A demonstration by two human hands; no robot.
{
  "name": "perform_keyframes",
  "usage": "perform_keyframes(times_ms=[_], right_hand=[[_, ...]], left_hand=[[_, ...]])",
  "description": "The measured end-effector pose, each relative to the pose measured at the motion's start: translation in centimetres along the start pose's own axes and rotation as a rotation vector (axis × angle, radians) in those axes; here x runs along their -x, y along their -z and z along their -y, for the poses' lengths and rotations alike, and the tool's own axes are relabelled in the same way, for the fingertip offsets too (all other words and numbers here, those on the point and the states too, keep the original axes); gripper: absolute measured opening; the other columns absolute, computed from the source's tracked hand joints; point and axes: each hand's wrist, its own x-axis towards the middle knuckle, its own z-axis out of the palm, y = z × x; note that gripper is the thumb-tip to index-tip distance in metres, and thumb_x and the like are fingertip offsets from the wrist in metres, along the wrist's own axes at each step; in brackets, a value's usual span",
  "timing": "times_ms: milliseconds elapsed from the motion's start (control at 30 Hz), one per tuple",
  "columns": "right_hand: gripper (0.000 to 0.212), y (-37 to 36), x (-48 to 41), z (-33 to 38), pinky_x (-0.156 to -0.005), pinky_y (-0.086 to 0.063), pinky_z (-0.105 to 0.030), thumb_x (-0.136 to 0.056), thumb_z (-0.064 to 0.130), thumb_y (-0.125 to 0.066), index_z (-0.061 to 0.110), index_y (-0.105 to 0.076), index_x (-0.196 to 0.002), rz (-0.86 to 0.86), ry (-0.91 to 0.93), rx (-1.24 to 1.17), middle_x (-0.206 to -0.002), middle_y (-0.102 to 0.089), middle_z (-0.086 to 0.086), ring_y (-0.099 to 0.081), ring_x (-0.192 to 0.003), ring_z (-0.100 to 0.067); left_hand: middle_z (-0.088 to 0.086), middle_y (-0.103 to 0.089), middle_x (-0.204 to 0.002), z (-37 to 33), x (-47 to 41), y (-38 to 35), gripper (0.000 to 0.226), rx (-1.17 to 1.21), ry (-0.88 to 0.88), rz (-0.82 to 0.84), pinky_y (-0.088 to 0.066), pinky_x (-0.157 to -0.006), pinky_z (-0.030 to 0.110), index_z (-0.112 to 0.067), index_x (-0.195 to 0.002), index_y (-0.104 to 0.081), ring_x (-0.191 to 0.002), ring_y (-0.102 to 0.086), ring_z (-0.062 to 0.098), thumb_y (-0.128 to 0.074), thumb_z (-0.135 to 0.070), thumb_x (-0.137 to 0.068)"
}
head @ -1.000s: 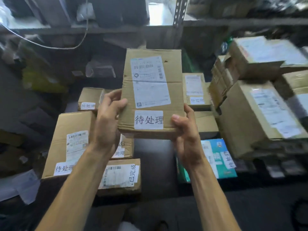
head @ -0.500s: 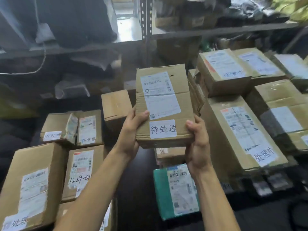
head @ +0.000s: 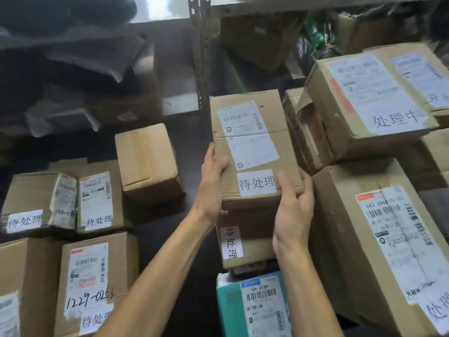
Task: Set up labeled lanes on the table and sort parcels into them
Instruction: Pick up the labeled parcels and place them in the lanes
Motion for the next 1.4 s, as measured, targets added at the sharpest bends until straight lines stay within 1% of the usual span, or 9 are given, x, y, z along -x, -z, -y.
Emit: perform_keyframes(times_ms=[167, 333, 467, 600, 733, 867, 1100, 1233, 1400], right_hand=[[0.053, -0.3, 1.4, 0.1, -0.093, -0.048, -0.022, -0.100, 0.028, -0.062, 0.023, -0.042, -0.148, -0.051, 0.017, 0.106, -0.135, -0.060, 0.002, -0.060, -0.115, -0.009], [0.074, 0.1, 4.9, 0.1, -0.120, -0.033, -0.048, -0.094, 0.031, -0.061, 0.027, -0.024, -0.158, -0.021, 0.104, 0.209, -0.160, -0.034, 0.000, -0.032, -0.148, -0.018], [0.077, 1.0, 8.2, 0.6, -0.120, -0.033, -0.050, -0.084, 0.035, -0.055, 0.023, -0.030, -0.156, -0.011, 0.281, 0.234, -0.160, -0.031, 0.000, -0.028, -0.150, -0.020], [0.065, 2.0, 11.4, 1.3, -0.113, -0.044, -0.044, -0.086, 0.027, -0.055, 0.025, -0.040, -0.149, 0.059, 0.338, 0.151, -0.149, -0.042, 0.005, -0.039, -0.142, -0.017], [0.047, 0.6, 14.3, 2.4, -0.107, -0.042, -0.021, -0.088, 0.022, -0.054, 0.026, -0.052, -0.135, 0.217, 0.406, 0.123, -0.135, -0.057, 0.005, -0.051, -0.130, -0.009], [0.034, -2.9, 15.6, 2.1, -0.102, -0.047, -0.025, -0.090, 0.029, -0.055, 0.035, -0.058, -0.123, 0.454, 0.341, 0.175, -0.122, -0.064, 0.014, -0.058, -0.120, -0.004], [0.029, -11.3, 11.3, -1.7, -0.084, -0.049, -0.008, -0.098, 0.011, -0.062, 0.038, -0.057, -0.108, 0.621, 0.101, 0.326, -0.108, -0.065, 0.018, -0.061, -0.104, 0.005], [0.039, -15.7, 7.5, -4.6, -0.093, -0.042, -0.013, -0.097, 0.013, -0.063, 0.029, -0.049, -0.130, 0.509, -0.003, 0.372, -0.124, -0.061, 0.008, -0.057, -0.110, -0.001], [0.057, -18.9, 3.9, -7.6, -0.105, -0.036, -0.028, -0.101, 0.027, -0.058, 0.026, -0.036, -0.154, 0.461, -0.113, 0.489, -0.138, -0.046, 0.009, -0.044, -0.125, -0.007]], left_hand=[[0.006, -0.059, -0.140, -0.1, 0.8, -0.7, 0.075, -0.044, -0.040, -0.056, -0.047, -0.109, 0.052, -0.034, -0.151, -0.034, -0.125, -0.062, 0.025, -0.059, -0.055, -0.084], [0.003, -0.063, -0.132, -0.5, 2.9, -1.5, 0.080, -0.119, 0.007, -0.126, -0.050, -0.106, 0.049, -0.027, -0.149, -0.037, -0.118, -0.065, 0.020, -0.052, -0.067, -0.081], [-0.005, -0.065, -0.124, -0.4, 6.1, -0.6, 0.039, -0.112, 0.049, -0.153, -0.053, -0.084, 0.016, -0.018, -0.143, -0.042, -0.104, -0.064, 0.003, -0.036, -0.037, -0.109], [-0.002, -0.047, -0.148, -0.3, 10.1, 1.6, 0.044, -0.099, 0.040, -0.233, -0.039, -0.108, 0.034, -0.024, -0.152, -0.037, -0.123, -0.051, 0.015, -0.033, -0.038, -0.110], [0.006, -0.057, -0.139, -1.7, 12.7, 5.0, 0.032, -0.046, 0.036, -0.300, -0.044, -0.106, 0.042, -0.024, -0.134, -0.050, -0.118, -0.058, 0.022, -0.032, -0.036, -0.110], [0.013, -0.065, -0.129, -3.5, 12.9, 9.3, 0.030, 0.003, 0.020, -0.384, -0.046, -0.106, 0.045, -0.019, -0.118, -0.059, -0.117, -0.062, 0.028, -0.032, -0.029, -0.109], [0.011, -0.065, -0.127, -3.6, 6.2, 16.6, 0.016, -0.050, 0.046, -0.517, -0.048, -0.103, 0.041, -0.024, -0.111, -0.062, -0.114, -0.062, 0.022, -0.048, -0.022, -0.104], [0.001, -0.049, -0.146, -2.6, 0.2, 19.0, 0.053, -0.147, 0.111, -0.414, -0.042, -0.113, 0.042, -0.025, -0.146, -0.043, -0.130, -0.050, 0.019, -0.064, -0.029, -0.097], [-0.003, -0.051, -0.144, -2.4, -4.9, 19.5, 0.080, -0.272, 0.200, -0.299, -0.044, -0.110, 0.040, -0.028, -0.155, -0.029, -0.128, -0.052, 0.018, -0.074, -0.037, -0.090]])
